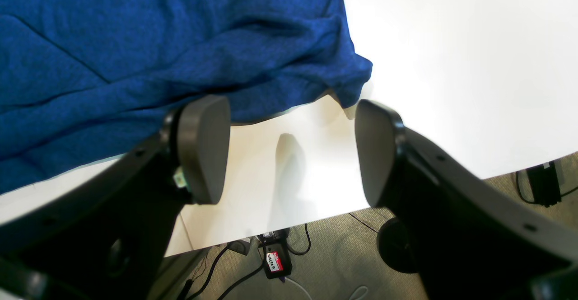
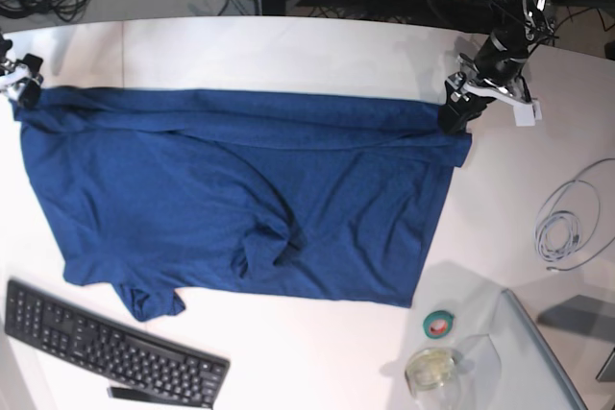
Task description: Layout the t-shirt on the table in an organized manner, then fold the t-shirt properly
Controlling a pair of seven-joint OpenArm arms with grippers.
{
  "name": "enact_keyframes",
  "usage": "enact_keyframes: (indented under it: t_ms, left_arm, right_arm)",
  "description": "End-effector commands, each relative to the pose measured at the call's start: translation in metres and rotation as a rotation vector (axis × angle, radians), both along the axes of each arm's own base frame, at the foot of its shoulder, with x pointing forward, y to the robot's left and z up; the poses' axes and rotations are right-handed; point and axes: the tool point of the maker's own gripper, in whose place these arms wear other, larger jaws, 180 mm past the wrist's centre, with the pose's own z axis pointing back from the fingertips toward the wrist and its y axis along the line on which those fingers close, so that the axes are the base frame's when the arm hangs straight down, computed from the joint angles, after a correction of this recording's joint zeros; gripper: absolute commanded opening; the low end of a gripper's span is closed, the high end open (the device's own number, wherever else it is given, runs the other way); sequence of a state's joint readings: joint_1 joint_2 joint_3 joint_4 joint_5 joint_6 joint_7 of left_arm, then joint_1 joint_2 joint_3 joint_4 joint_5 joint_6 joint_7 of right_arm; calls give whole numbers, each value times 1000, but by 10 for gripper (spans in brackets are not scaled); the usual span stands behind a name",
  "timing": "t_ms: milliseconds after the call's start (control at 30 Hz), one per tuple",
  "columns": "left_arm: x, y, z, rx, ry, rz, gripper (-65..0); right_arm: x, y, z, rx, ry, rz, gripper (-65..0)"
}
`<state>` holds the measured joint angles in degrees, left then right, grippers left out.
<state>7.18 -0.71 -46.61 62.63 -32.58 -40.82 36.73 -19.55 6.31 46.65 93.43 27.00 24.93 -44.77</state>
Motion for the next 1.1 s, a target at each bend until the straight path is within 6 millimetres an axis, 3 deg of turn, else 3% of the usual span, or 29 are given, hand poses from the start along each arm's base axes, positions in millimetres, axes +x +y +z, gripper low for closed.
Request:
enact_keyframes:
  t_ms: [0,267,333,467,567,733,900,1067]
  left_arm:
    - [-13,-4,-13,10,79,-39,-319]
    - [-14,-14,-24,-38,105,-34,-324]
    - [-14,-14,-24,-38,105,-34,-336]
    - [-14,-13,-24,-36,106,-35,-510]
    - [-14,-13,-24,-36,106,-35,-650]
    - [-13,-13,-23,-31,103,-39,-650]
    - [-16,-11,-24,-28,110,-40,-650]
    - [-17,-4,-23,-11,114,-42,-650]
  right_arm:
    - [8,-7,11,-25,-41,4,-242]
    - [7,-8,12,-26,-41,1,-242]
    - [3,-17,15,-33,-50,-35,-242]
    - [-8,-38,14,-6,-93,-189,-240]
    - [-14,-42,1,38,-81,-246,-233]
    - [-12,-32,-25,129,-63,-272,-224]
    - [-8,-23,-41,213,-98,-234,-146]
    - [2,-19,-54,281,-107,-226,-140]
